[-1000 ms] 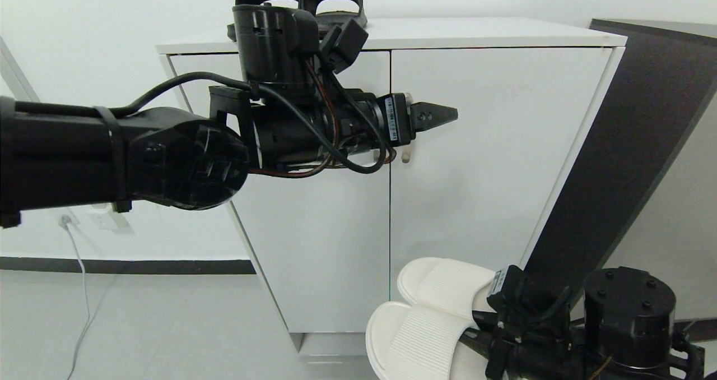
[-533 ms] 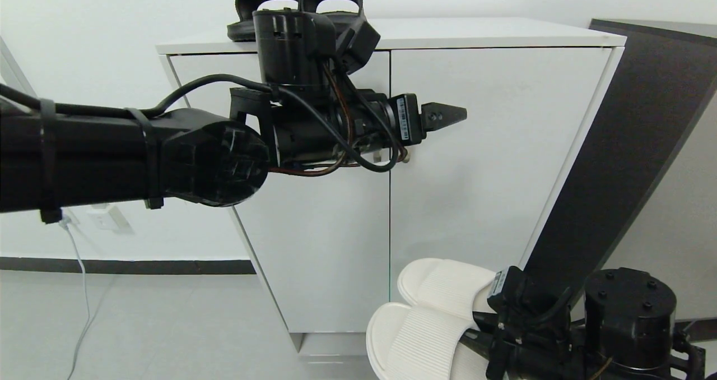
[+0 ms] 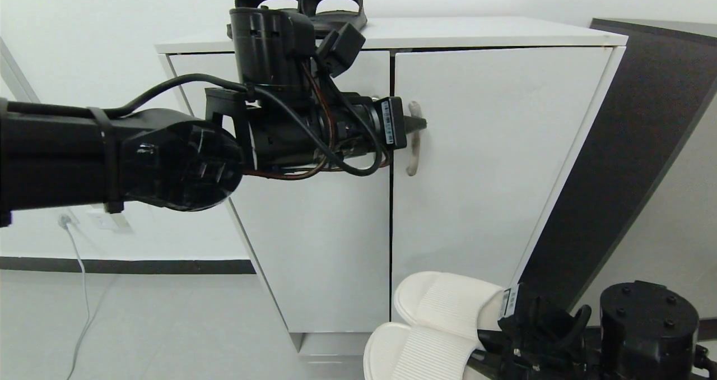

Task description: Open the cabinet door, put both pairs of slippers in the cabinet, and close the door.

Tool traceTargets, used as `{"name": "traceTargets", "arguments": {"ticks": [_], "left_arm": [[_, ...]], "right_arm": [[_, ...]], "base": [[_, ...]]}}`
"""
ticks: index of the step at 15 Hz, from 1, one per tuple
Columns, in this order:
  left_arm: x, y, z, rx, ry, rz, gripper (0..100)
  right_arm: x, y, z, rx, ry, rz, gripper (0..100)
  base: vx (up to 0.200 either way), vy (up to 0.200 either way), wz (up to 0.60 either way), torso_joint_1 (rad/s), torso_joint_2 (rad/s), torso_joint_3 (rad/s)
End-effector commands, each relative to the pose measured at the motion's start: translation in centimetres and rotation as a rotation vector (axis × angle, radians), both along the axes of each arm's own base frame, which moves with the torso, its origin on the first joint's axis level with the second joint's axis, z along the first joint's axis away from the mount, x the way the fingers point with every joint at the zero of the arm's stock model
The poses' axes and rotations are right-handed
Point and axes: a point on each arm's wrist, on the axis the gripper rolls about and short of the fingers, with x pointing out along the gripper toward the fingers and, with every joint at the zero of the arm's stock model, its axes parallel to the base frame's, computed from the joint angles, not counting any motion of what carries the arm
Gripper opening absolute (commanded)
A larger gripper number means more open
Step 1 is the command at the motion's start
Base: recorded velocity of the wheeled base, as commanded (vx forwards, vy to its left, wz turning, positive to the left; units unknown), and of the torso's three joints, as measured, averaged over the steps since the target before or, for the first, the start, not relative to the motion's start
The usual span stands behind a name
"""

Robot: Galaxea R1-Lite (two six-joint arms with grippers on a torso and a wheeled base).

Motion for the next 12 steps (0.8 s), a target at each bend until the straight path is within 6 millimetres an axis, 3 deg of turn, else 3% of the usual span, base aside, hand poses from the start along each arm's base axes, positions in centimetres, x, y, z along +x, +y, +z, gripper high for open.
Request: {"name": "traceTargets", "arguments": {"ticks": [1, 9, 12], "left_arm": [[-2.0, 0.9, 1.1, -0.017, -0.021, -0.013, 0], [-5.1, 3.1, 1.4, -0.018, -0.015, -0.016, 0], [-5.0, 3.5, 1.2, -0.013, -0.008, -0.009, 0]], "right_arm": [[-0.7, 0.1, 0.0, -0.001, 0.0, 0.024, 0], [-0.7, 0.2, -0.1, -0.013, -0.007, 0.031, 0], [-0.8, 0.2, -0.2, -0.016, -0.01, 0.036, 0]], "base": [[0.0, 0.0, 0.0, 0.0, 0.0, 0.0], [0.0, 0.0, 0.0, 0.0, 0.0, 0.0], [0.0, 0.0, 0.0, 0.0, 0.0, 0.0]]}}
